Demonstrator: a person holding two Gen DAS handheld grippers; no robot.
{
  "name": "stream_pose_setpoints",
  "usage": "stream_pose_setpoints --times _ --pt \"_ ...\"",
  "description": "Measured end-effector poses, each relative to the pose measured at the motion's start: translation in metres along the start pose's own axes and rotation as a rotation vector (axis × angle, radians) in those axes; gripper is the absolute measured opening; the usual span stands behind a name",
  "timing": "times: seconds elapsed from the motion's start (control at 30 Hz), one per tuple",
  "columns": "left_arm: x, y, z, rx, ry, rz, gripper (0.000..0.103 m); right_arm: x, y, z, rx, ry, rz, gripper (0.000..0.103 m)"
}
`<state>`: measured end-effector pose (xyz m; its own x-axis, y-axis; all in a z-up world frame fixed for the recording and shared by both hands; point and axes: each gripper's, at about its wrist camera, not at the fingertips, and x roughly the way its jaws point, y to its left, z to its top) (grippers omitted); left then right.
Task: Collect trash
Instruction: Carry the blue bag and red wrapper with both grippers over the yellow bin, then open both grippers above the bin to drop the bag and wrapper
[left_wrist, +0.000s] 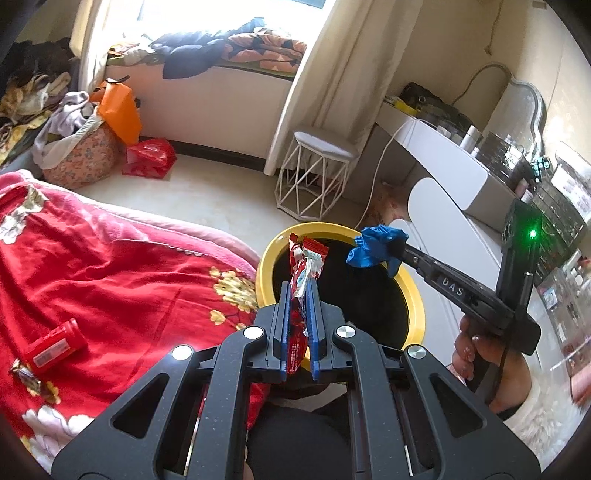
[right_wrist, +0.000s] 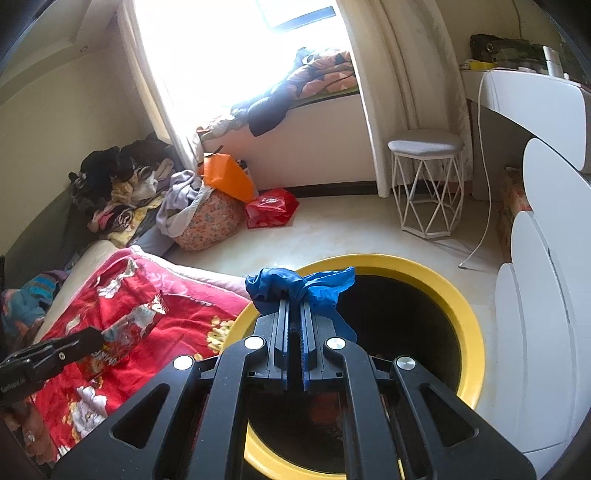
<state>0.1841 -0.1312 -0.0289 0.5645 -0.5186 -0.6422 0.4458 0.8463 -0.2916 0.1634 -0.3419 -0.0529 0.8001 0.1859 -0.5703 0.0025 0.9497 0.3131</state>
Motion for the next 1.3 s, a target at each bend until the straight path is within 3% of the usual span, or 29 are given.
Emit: stream_pose_setpoints --times 1.3 --pt "0.062 -0.039 -0.019 0.059 0.142 -0.032 0.005 0.015 -0.049 -0.016 0.106 0.058 -0.071 0.005"
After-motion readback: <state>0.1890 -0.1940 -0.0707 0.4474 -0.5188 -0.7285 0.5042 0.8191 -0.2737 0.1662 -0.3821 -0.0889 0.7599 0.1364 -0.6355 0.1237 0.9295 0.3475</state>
